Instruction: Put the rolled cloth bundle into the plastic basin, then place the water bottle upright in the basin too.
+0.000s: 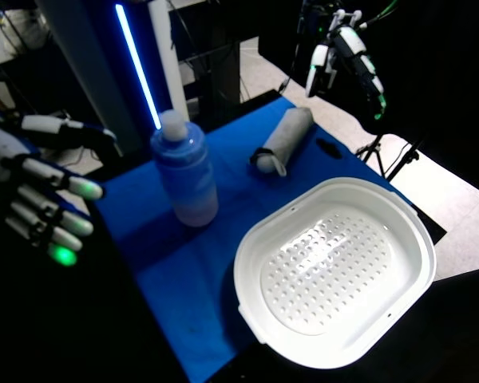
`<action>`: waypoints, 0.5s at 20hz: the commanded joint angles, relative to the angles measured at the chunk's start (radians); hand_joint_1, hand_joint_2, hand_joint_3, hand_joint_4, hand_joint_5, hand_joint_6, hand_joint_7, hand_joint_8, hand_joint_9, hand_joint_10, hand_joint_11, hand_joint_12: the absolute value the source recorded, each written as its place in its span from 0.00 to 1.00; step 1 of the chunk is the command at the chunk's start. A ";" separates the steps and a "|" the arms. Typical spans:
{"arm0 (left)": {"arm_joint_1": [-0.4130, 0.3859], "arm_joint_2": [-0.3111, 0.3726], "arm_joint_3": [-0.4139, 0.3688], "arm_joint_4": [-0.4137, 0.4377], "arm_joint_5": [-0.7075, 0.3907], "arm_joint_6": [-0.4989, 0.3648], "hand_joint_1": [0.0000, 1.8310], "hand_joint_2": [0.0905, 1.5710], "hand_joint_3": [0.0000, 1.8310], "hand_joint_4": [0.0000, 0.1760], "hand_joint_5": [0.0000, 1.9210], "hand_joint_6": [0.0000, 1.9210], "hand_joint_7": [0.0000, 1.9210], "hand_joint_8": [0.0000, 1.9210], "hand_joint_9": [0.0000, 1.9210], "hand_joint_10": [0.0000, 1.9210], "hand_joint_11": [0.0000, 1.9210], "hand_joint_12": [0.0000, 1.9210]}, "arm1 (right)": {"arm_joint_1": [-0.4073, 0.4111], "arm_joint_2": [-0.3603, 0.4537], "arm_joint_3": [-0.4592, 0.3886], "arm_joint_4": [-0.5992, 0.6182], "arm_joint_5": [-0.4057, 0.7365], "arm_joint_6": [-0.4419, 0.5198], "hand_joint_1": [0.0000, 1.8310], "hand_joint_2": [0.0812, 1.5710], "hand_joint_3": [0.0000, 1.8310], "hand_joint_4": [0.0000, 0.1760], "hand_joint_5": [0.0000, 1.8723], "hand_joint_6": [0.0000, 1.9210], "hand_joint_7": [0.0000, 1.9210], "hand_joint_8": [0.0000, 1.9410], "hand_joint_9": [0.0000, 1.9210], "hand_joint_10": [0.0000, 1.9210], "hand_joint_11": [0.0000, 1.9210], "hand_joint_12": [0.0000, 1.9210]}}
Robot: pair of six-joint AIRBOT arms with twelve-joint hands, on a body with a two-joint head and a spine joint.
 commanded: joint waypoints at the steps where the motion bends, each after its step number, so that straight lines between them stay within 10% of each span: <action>1: -0.006 -0.002 0.004 0.005 -0.118 -0.009 0.37 0.76 0.00 0.00 0.63 0.01 0.52 0.17 0.42 0.23 0.08 0.74 | 0.010 -0.001 0.006 -0.004 0.120 0.011 0.28 0.85 0.00 0.54 0.22 0.00 0.15 0.00 0.12 0.00 0.00 0.31; 10: -0.098 0.044 0.003 0.142 -0.094 0.024 0.37 0.76 0.00 0.00 0.63 0.01 0.52 0.16 0.42 0.22 0.08 0.74 | 0.010 -0.003 0.006 -0.003 0.118 0.011 0.37 0.86 0.00 0.52 0.23 0.00 0.15 0.00 0.13 0.00 0.00 0.33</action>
